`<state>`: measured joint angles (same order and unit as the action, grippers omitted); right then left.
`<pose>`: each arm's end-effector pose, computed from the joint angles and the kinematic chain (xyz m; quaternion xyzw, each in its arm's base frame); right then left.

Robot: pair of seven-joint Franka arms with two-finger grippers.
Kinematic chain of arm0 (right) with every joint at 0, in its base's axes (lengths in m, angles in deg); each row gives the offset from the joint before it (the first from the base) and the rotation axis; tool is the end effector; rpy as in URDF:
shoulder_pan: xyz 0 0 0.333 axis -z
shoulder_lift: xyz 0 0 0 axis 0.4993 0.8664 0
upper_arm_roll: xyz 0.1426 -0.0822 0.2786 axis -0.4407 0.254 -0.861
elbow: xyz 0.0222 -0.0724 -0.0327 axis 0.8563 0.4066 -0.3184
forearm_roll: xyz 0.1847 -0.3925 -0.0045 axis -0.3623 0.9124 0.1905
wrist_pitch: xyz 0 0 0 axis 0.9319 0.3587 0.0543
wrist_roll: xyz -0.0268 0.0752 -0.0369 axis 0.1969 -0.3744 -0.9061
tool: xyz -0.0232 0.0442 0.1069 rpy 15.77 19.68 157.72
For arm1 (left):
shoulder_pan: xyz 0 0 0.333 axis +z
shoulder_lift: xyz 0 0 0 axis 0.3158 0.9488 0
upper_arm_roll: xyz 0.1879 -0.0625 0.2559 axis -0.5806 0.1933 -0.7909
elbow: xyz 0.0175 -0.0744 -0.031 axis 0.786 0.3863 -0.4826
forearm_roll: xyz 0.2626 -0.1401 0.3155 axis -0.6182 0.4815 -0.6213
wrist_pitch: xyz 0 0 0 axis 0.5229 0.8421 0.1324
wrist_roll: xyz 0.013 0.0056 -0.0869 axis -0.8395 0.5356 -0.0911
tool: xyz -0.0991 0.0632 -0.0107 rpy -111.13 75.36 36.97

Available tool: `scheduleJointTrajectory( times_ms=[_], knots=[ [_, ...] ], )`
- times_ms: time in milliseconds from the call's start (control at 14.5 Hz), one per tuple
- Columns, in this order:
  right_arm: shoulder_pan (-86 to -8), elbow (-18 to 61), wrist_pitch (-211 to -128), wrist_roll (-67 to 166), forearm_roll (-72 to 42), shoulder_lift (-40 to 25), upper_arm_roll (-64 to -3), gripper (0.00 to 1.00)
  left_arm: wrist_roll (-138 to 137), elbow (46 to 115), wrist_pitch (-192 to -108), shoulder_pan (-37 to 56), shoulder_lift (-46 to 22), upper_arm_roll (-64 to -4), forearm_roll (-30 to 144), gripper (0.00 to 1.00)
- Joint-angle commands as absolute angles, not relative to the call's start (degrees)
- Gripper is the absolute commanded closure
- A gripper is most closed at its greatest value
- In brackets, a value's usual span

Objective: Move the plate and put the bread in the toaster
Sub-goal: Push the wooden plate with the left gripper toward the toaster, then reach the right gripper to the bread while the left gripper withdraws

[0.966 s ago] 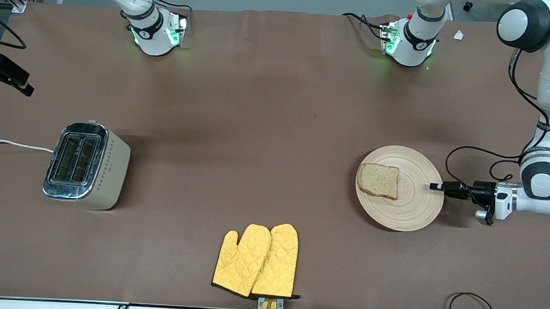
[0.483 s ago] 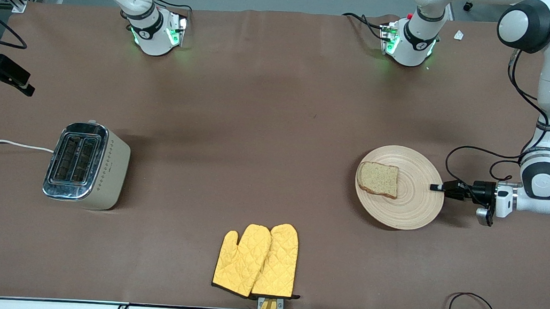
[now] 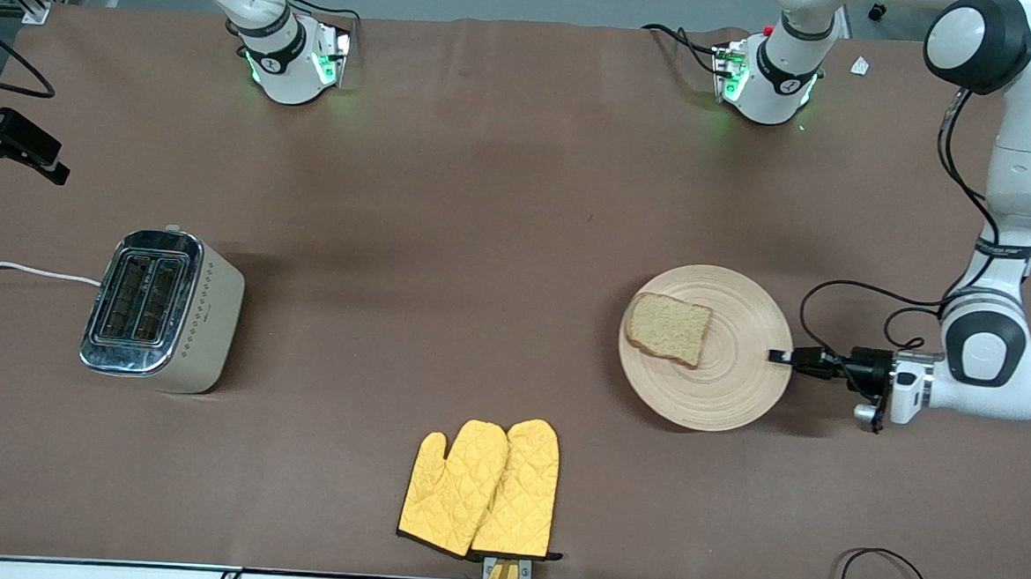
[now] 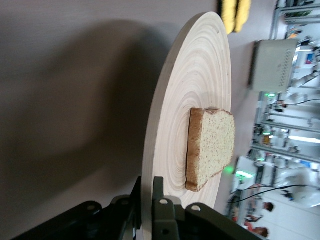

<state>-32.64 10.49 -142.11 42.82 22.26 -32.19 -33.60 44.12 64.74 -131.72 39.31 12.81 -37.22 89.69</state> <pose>0.5838 -0.0263 0.6583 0.9991 -0.0372 0.0193 0.0003 0.6946 0.0262 0.1357 0.8592 -0.0731 -0.1008 0.4962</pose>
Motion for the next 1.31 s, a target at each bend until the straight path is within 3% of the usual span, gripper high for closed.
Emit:
scheduleJointTrajectory(
  times_ms=[0,207,690,1034,1241],
  knots=[
    [-32.68,10.06,-141.44,42.05,21.39,-31.81,-33.74,0.0,42.53,64.48,-133.11,34.7,13.07,-35.98,95.89,1.0],
    [-32.15,9.81,-137.4,42.66,21.39,-32.16,-33.66,0.0,39.55,64.39,-137.41,26.18,13.07,-35.89,101.77,0.99],
    [-31.72,11.03,-135.63,42.22,21.31,-32.16,-33.57,0.0,38.75,64.39,-161.04,6.22,14.47,-35.98,123.83,0.99],
    [-32.67,20.16,-145.71,38.99,17.35,-30.32,-33.74,0.0,37.78,61.67,-174.41,-4.69,18.24,-35.98,130.1,0.99],
    [-37.59,21.75,-151.08,33.54,17.35,-26.99,-33.83,0.0,37.87,60.17,-176.37,-7.69,20.19,-35.98,132.29,0.99]
  ],
)
